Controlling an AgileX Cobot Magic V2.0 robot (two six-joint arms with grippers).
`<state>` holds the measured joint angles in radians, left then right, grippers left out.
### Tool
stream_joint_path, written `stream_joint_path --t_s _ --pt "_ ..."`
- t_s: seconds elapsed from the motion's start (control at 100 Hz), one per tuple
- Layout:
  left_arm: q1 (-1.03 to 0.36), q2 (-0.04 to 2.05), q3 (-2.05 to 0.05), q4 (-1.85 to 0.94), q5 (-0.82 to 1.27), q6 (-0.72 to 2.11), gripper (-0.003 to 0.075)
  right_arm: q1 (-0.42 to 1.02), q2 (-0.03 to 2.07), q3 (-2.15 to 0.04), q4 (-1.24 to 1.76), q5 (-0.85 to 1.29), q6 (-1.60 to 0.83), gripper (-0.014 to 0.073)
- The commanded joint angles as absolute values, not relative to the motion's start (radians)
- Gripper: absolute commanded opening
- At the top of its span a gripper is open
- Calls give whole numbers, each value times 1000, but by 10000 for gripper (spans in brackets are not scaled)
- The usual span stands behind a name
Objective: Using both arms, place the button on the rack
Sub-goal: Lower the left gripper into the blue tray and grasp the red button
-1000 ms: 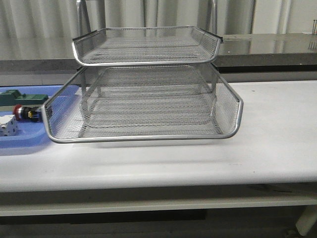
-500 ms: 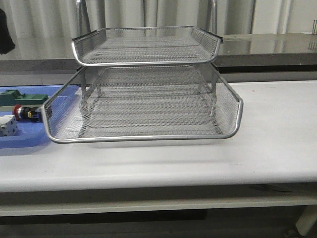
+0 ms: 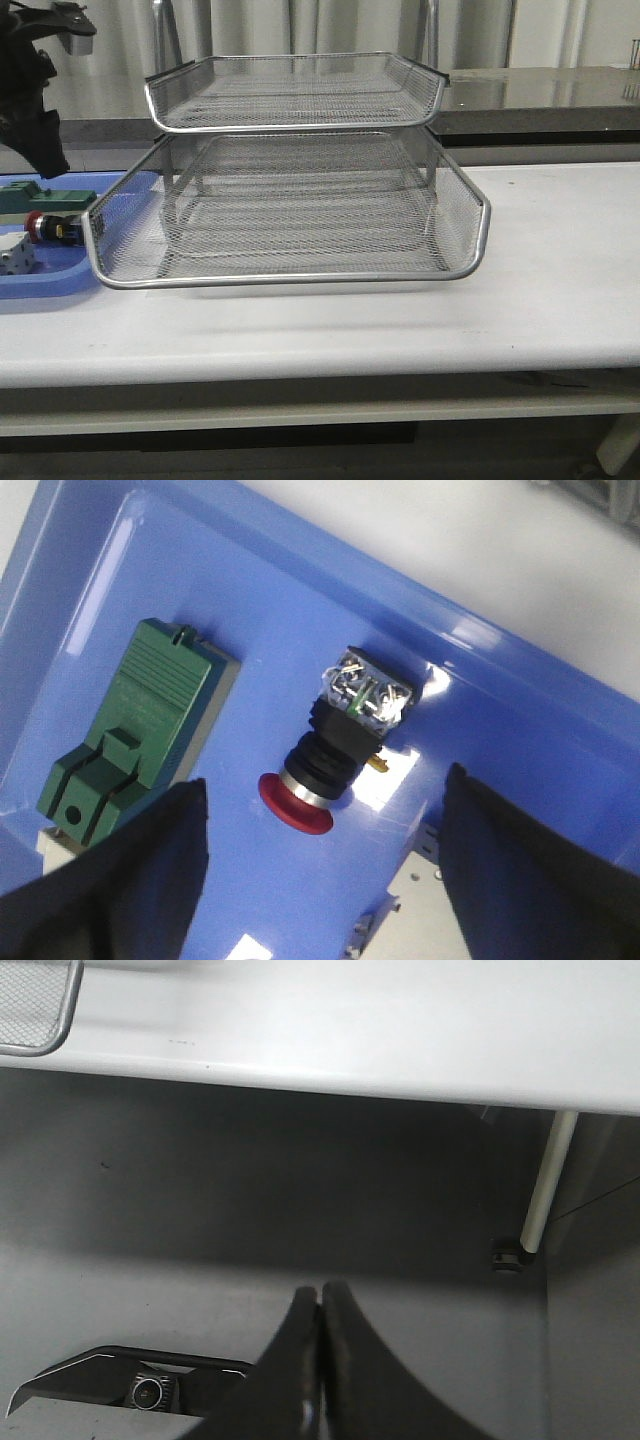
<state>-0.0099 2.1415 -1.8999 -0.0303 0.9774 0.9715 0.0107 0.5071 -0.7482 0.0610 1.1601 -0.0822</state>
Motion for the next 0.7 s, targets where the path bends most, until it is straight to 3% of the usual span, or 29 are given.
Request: stream_joint_path --t_s 0.0,0.69 --pt "-19 2113 -1955 -27 956 990 484 13 509 -780 64 1112 -86 -69" --pt "-55 2259 -1970 21 859 1017 484 13 509 -780 64 1112 -86 -69"
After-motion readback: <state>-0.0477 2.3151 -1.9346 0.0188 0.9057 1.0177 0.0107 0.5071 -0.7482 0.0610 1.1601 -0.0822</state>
